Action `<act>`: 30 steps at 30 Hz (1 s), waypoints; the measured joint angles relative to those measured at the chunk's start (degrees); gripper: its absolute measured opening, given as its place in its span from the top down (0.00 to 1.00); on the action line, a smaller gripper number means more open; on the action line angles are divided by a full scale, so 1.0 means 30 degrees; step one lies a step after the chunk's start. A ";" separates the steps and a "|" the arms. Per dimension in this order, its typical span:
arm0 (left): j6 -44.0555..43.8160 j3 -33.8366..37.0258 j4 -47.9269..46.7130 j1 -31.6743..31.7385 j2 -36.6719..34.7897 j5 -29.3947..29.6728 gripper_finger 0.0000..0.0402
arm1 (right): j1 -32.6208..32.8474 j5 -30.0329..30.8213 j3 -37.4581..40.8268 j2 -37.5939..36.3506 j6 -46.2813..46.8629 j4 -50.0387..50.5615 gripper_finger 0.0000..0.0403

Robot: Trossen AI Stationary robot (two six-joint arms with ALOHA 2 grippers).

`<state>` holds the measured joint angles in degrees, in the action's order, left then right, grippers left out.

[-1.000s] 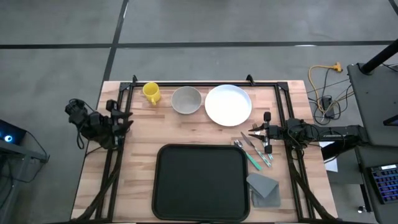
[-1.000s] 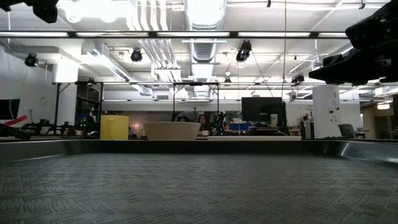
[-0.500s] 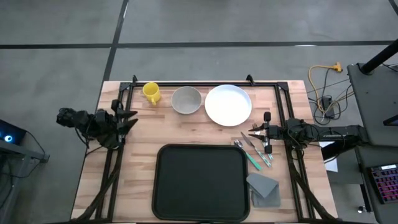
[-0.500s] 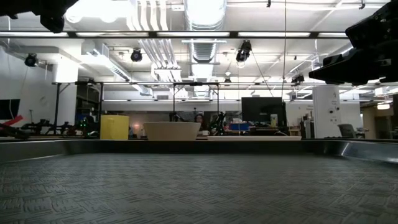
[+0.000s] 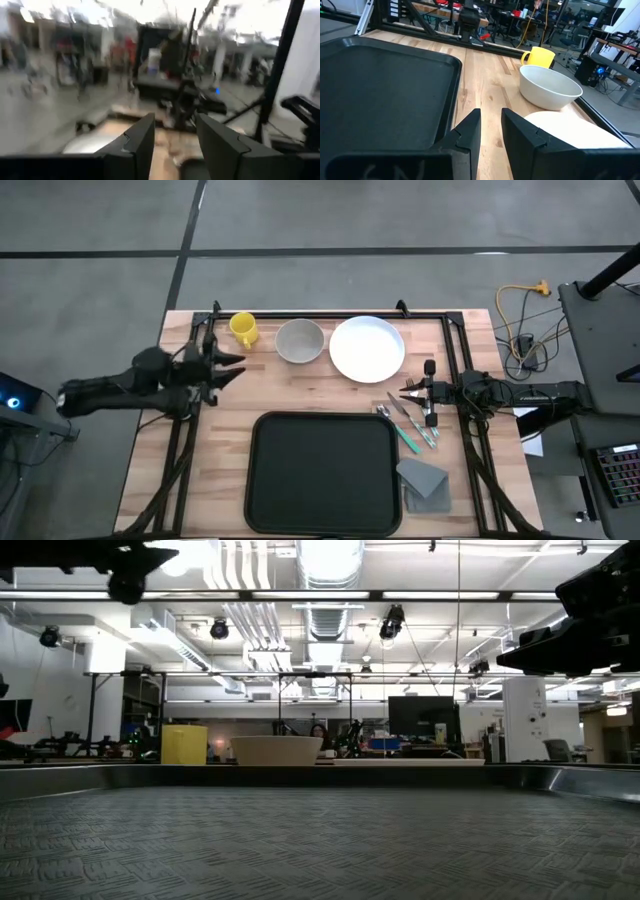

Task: Set up tray
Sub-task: Put the yellow mug on the top left of the black tray

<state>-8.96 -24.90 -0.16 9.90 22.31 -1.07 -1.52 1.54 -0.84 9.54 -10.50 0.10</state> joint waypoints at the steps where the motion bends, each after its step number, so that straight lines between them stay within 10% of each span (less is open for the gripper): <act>1: -0.0413 -0.0543 -0.1135 0.0991 0.0516 -0.0492 0.67 | -0.0007 0.0007 -0.0003 0.0000 0.0000 0.0000 0.83; 15: -0.4141 -0.2061 -0.6054 1.1347 0.4598 -0.5795 0.67 | 0.0000 0.0007 0.0000 0.0000 -0.0007 0.0000 0.83; 30: -0.2247 -0.6209 -0.9576 1.4702 1.2195 -0.6350 0.67 | 0.0000 0.0007 -0.0003 0.0007 -0.0007 0.0007 0.83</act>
<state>-15.70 -43.52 -28.88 54.01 58.90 -20.12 -1.52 1.56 -0.85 9.56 -10.52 0.12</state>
